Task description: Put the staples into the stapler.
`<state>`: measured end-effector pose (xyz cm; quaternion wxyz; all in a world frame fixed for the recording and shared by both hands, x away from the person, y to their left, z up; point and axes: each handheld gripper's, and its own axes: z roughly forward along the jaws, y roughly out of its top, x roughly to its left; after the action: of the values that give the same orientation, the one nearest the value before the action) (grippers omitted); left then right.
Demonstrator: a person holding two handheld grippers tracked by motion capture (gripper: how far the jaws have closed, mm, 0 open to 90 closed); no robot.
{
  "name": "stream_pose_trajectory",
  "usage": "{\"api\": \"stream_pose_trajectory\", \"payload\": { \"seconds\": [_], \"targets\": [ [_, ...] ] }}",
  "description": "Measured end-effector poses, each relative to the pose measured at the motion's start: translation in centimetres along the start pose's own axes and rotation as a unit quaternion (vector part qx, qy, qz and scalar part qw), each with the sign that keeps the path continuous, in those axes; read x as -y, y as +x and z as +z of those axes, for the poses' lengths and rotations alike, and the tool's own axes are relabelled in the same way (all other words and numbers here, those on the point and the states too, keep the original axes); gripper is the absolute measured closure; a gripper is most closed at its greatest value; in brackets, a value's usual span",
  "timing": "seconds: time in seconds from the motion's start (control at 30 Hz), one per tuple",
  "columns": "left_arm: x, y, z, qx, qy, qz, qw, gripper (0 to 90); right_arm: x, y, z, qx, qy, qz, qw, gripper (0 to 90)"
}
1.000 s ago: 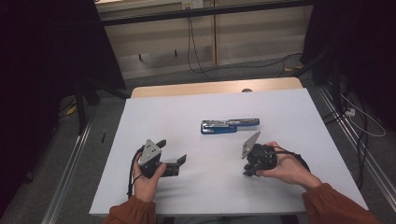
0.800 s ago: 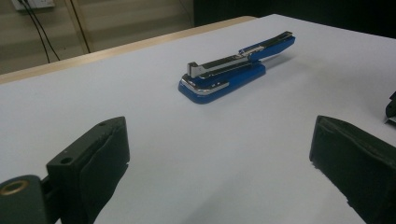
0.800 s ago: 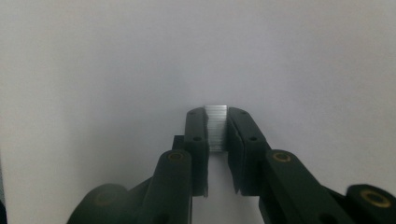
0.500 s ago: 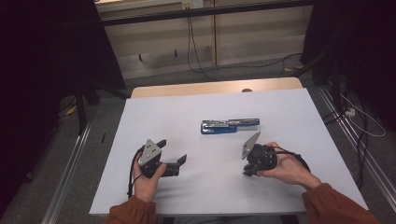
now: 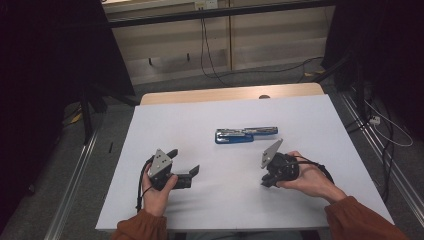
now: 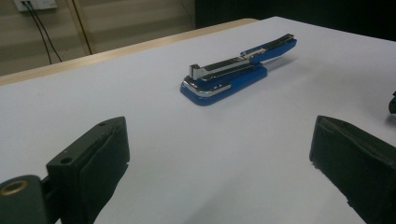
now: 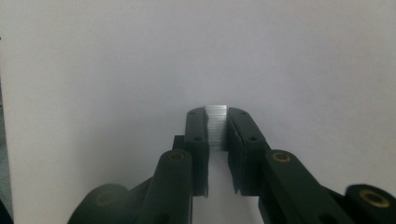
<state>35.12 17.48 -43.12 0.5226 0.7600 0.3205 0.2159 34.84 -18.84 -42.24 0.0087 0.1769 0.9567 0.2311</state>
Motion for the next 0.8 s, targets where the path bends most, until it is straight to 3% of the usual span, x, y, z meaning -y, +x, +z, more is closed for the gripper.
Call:
{"api": "stream_pose_trajectory", "payload": {
  "seconds": [0.8],
  "targets": [
    [0.0,-0.2,0.2,0.003,0.001,0.002,1.0,5.1,0.2,-0.6,-1.5,0.012,-0.04,0.013,0.999,79.2]
  ]
}}
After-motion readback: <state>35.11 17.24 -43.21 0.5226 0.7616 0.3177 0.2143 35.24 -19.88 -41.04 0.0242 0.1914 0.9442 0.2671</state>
